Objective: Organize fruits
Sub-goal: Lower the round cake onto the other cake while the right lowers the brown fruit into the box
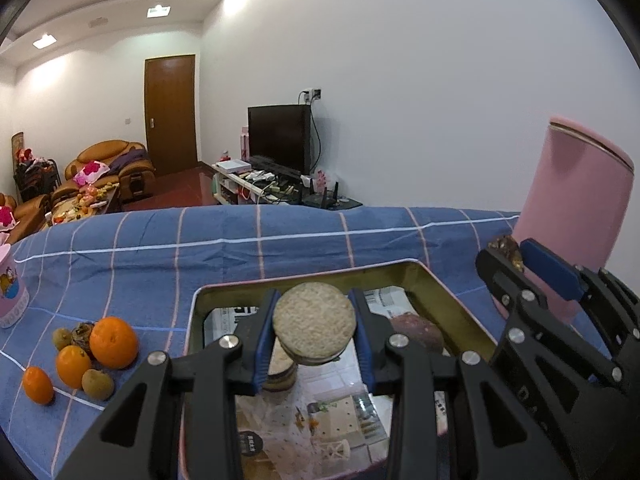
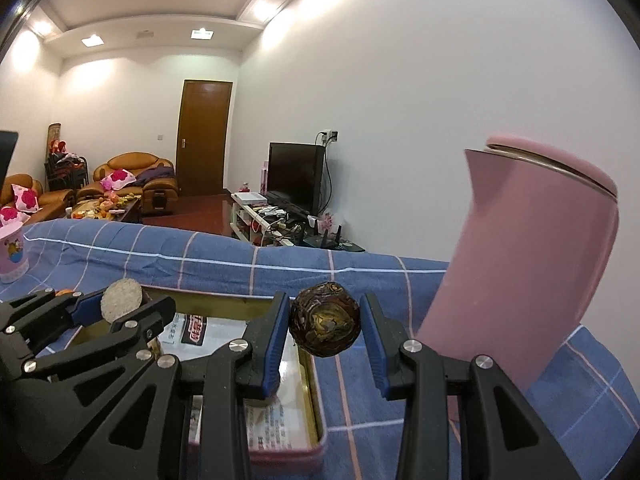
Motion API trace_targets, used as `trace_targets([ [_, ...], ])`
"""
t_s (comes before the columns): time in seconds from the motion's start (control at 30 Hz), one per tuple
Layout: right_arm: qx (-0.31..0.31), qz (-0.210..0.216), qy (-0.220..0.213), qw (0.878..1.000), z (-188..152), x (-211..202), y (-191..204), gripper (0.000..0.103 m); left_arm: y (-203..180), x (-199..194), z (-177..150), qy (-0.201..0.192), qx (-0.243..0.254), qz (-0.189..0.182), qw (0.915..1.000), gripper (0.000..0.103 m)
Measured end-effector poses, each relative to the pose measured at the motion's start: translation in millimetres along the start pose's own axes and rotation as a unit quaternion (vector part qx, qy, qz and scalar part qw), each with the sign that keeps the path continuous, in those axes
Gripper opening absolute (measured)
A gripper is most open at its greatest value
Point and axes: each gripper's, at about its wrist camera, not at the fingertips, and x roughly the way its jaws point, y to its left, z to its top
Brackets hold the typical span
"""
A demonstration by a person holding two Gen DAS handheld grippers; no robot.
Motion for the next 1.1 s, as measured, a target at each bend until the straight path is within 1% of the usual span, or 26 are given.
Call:
trace_targets([
  [0.2,0.007,0.013,0.008,1.000,5.7,14.8,6.3,0.039,3.9,7.9,4.1,0.005,-0.006,0.005,1.0000,0.037],
  [0.43,0.021,0.035,0.029,0.999,9.4,33.2,8.8,0.039,8.7,19.4,8.2,0.023,-0.019,0.009,0.9995,0.037],
  [0.63,0.013,0.067,0.047,0.997,9.9,41.9,16.4,0.039,15.9,25.3,8.2,0.040,-0.024,0.021,0.9987,0.037],
  [0.73,0.015,0.092,0.073,0.993,8.4,51.4,20.0,0.039,18.9,29.6,7.9,0.050,-0.026,0.025,0.9981,0.037],
  [0.9,0.027,0.125,0.104,0.986,4.8,61.1,20.6,0.039,23.0,34.6,6.6,0.065,-0.028,0.032,0.9970,0.037],
  [1.1,0.023,0.131,0.109,0.985,3.3,63.2,24.8,0.039,23.9,37.4,6.1,0.072,-0.028,0.034,0.9964,0.037],
])
